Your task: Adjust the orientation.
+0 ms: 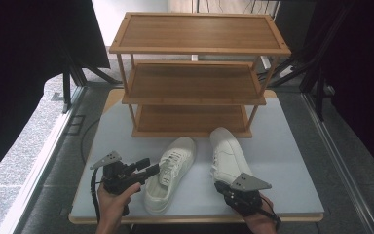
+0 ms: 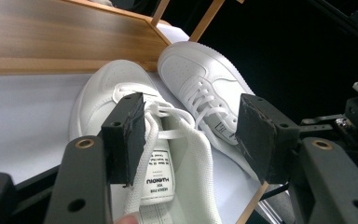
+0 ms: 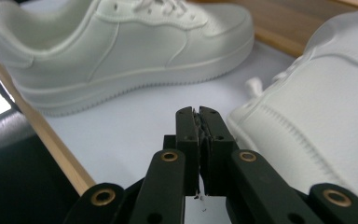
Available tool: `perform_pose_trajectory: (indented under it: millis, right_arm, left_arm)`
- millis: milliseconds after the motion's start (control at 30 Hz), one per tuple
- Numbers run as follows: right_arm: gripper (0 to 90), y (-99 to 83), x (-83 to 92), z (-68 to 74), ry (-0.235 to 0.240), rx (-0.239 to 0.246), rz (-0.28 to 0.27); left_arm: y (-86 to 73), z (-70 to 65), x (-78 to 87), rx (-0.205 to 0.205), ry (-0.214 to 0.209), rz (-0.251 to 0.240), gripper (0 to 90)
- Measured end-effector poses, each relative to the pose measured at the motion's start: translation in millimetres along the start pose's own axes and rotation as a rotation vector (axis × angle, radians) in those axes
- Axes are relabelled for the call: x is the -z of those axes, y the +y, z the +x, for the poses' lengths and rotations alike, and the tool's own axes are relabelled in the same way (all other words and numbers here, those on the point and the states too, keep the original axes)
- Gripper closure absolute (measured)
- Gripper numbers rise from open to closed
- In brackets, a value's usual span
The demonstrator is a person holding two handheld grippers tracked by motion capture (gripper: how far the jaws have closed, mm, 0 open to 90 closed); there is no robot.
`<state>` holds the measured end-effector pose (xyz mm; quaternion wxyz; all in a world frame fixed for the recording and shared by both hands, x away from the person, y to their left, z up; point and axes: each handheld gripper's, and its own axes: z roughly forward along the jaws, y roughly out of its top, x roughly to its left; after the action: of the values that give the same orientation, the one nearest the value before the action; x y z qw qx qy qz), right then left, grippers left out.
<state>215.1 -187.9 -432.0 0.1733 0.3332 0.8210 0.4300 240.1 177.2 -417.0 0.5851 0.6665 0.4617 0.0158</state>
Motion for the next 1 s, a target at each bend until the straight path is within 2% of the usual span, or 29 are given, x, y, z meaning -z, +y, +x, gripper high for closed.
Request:
perform_pose_trajectory:
  millis: [100,267,333,433,600,833,1000]
  right_arm:
    - [86.7,-3.2,-4.0,-0.7,-0.019,0.014,0.038]
    - [87.8,-9.7,-4.4,-12.5,-0.056,-0.01,0.057]
    - [88.1,-11.3,-2.8,-16.4,-0.034,-0.031,0.049]
    - [89.1,-12.1,-1.0,-18.4,-0.029,-0.033,0.048]
    - [89.3,-10.8,4.6,-23.9,-0.04,-0.045,0.036]
    - [89.3,-11.1,17.0,-39.4,-0.047,-0.094,-0.013]
    - [89.0,-12.8,28.5,-53.4,-0.1,-0.13,-0.054]
  left_arm:
    - [-0.7,1.9,-1.8,0.009,0.005,0.004,42.4]
    - [-3.5,6.4,-2.0,0.034,0.016,0.007,42.6]
    - [-3.7,7.6,-0.8,0.043,0.018,0.004,42.6]
    - [-3.8,8.7,0.8,0.05,0.023,-0.001,42.6]
    - [-4.9,10.6,1.7,0.06,0.023,-0.002,42.6]
    - [-6.8,13.7,3.5,0.083,0.027,-0.009,42.6]
    - [-8.4,14.9,2.6,0.093,0.026,-0.006,42.7]
